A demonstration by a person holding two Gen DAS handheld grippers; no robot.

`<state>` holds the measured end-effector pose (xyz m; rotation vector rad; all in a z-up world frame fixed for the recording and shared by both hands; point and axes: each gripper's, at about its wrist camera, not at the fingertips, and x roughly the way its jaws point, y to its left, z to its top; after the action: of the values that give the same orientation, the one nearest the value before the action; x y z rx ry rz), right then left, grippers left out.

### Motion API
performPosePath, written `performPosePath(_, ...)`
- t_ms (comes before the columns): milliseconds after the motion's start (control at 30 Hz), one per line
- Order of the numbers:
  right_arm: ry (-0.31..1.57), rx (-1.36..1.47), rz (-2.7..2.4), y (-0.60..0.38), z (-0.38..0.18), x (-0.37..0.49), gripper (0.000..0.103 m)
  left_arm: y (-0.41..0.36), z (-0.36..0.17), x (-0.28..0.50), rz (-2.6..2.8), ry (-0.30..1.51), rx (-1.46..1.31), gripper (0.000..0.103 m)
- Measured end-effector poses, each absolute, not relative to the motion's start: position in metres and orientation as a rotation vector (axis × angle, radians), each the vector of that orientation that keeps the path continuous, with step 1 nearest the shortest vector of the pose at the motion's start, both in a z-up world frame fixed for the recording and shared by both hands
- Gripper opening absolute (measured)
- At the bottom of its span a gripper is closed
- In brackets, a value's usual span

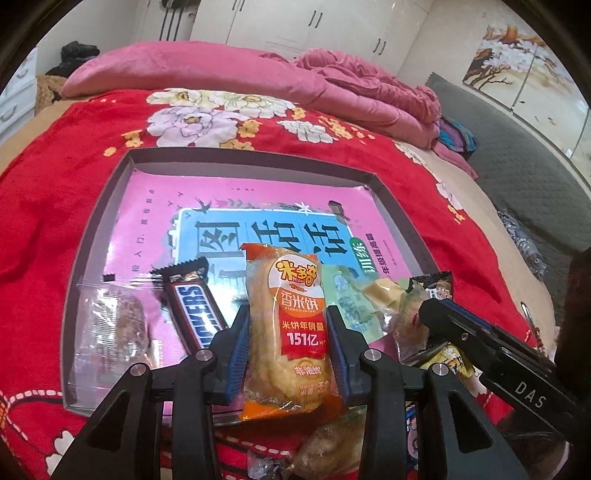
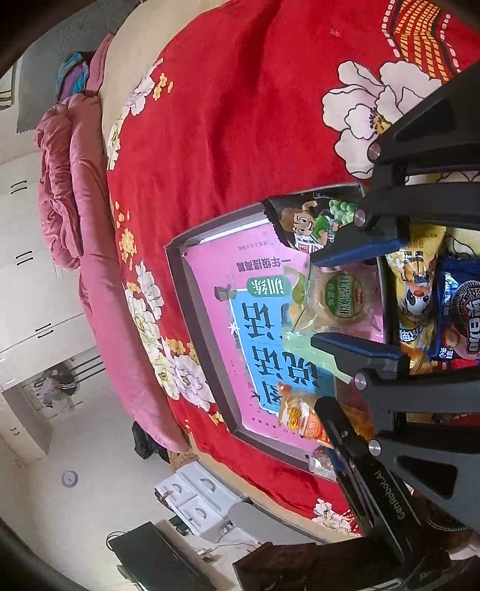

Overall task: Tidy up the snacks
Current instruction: 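Lower the yellow packet into the tray with the left tool while the right tool lowers the round packet there, then open both tools to release the yellow packet and round packet in the tray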

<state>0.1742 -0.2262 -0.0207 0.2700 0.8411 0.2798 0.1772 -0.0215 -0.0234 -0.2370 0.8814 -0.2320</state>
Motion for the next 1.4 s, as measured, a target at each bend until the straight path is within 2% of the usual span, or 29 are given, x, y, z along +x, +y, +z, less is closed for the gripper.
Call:
performPosePath(1000, 0.825, 0.233, 0.296, -0.22, -0.014, 0.171, 0.04, -0.015, -0.027, 0.184, -0.194, 0.903, -0.223, 0.047)
performPosePath(1400, 0.821, 0.245, 0.288, -0.226, -0.013, 0.171, 0.045, -0.007, -0.019, 0.178, -0.211, 0.882, -0.248, 0.058)
